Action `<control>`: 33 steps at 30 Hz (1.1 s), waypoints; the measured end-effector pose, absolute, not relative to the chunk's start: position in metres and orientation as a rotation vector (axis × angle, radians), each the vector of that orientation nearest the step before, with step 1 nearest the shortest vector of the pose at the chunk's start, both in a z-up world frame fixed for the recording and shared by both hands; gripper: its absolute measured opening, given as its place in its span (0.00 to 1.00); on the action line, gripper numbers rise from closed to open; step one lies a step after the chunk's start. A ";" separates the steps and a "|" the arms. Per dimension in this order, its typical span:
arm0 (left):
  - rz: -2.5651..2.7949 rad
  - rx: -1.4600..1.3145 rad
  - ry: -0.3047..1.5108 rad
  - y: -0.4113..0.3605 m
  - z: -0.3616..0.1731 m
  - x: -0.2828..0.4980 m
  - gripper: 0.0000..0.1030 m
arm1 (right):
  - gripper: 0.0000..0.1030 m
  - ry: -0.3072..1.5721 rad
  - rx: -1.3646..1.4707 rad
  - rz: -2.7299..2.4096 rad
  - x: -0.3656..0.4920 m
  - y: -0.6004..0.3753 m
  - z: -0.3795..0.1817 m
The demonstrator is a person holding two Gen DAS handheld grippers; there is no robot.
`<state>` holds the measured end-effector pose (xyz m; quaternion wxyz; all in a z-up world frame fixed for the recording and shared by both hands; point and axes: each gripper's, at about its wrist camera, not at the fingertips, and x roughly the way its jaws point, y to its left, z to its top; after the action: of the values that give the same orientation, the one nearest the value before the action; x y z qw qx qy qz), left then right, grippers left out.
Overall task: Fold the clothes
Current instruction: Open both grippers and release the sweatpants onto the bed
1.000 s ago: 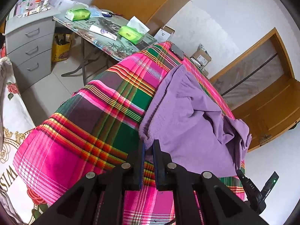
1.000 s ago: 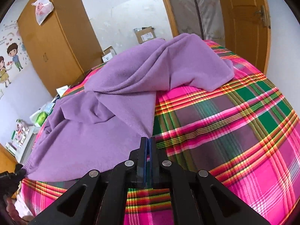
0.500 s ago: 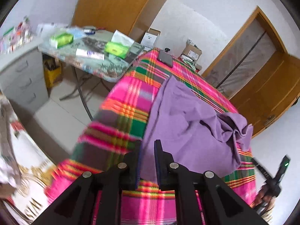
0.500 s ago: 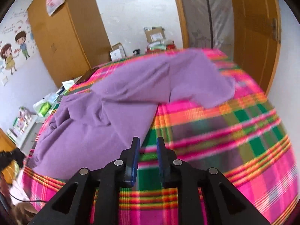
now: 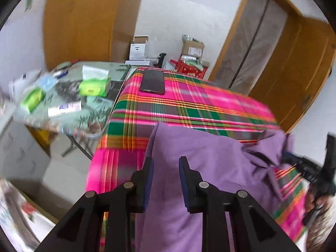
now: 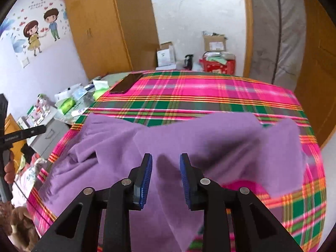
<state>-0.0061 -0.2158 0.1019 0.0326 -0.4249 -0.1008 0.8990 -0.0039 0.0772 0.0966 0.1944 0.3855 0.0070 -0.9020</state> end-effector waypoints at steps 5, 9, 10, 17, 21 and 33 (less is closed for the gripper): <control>2.729 -1.466 -0.256 -0.209 0.079 -0.059 0.24 | 0.37 0.056 1.111 -2.503 -0.043 0.060 0.095; 2.730 -1.548 -0.195 -0.207 0.066 -0.088 0.24 | 0.44 0.170 1.143 -2.438 -0.060 0.040 0.089; 2.722 -1.558 -0.183 -0.206 0.063 -0.093 0.24 | 0.45 0.214 1.133 -2.416 -0.059 0.034 0.088; 2.686 -1.660 -0.166 -0.198 0.042 -0.125 0.25 | 0.52 0.543 1.098 -2.356 -0.053 0.007 0.066; 2.663 -1.696 -0.143 -0.192 0.033 -0.130 0.25 | 0.52 0.631 1.129 -2.361 -0.057 0.008 0.053; 2.735 -1.660 -0.231 -0.201 0.037 -0.127 0.06 | 0.09 0.517 1.070 -2.520 -0.068 0.047 0.073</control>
<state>-0.1267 -0.2006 0.0366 -0.0332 -0.5171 -0.0721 0.8522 -0.0684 0.0474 0.0726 0.1768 0.3779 0.1826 -0.8903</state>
